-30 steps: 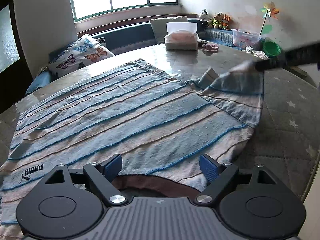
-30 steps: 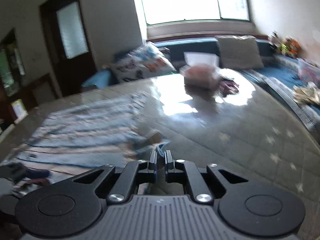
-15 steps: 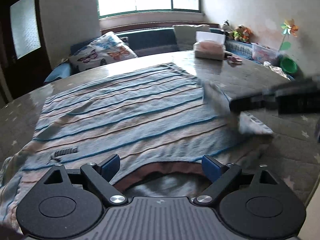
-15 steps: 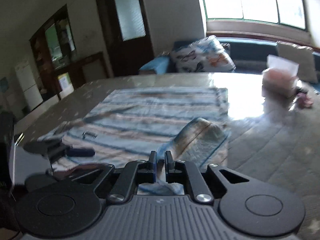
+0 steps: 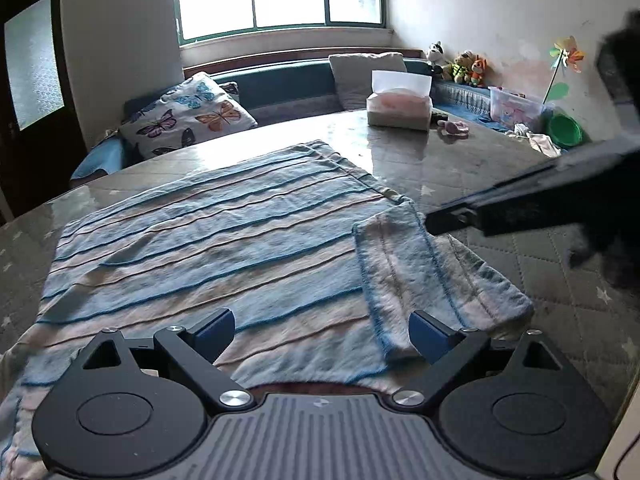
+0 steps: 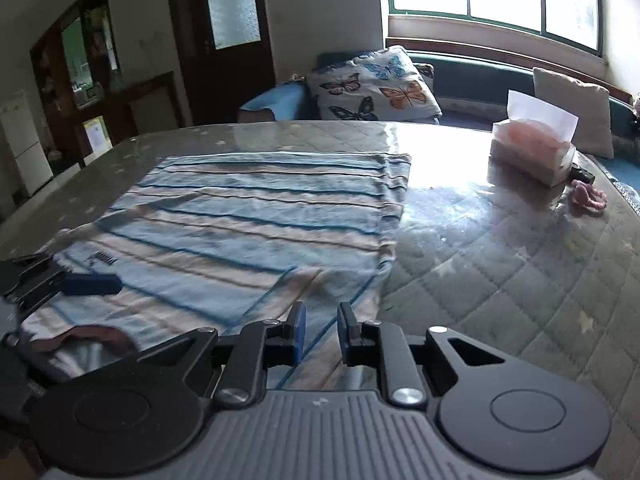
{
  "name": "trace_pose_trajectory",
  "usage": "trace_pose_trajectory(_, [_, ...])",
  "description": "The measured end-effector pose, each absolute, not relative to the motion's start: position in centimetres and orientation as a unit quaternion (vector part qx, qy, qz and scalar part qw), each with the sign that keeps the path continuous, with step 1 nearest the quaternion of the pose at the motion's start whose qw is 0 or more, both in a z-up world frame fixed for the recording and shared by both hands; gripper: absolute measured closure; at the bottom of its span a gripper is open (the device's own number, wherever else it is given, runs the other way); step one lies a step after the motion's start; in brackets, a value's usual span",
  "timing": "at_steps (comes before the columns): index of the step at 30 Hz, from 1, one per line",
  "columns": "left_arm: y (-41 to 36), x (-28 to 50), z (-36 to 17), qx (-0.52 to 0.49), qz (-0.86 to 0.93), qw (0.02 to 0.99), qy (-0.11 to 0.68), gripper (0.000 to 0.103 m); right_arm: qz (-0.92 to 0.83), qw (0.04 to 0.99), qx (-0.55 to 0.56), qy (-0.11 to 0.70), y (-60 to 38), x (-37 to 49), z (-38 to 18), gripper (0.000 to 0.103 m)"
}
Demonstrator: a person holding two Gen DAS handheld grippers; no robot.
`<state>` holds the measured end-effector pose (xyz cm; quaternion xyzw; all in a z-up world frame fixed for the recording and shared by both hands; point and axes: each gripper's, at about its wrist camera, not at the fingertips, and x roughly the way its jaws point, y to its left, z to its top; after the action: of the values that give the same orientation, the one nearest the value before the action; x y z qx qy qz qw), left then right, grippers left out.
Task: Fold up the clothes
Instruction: 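Grasp the opposite side with the right gripper and fold it over the body, then open the right gripper and release the folded side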
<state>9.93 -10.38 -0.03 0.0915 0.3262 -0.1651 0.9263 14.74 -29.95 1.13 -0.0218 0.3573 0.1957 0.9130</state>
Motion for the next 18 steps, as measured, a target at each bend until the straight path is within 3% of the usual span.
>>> trace_pose_trajectory(18, [-10.4,11.9,-1.6,0.09,-0.161,0.916,0.356,0.007,0.203,0.909,-0.045,0.362,-28.3,19.0,-0.5,0.086])
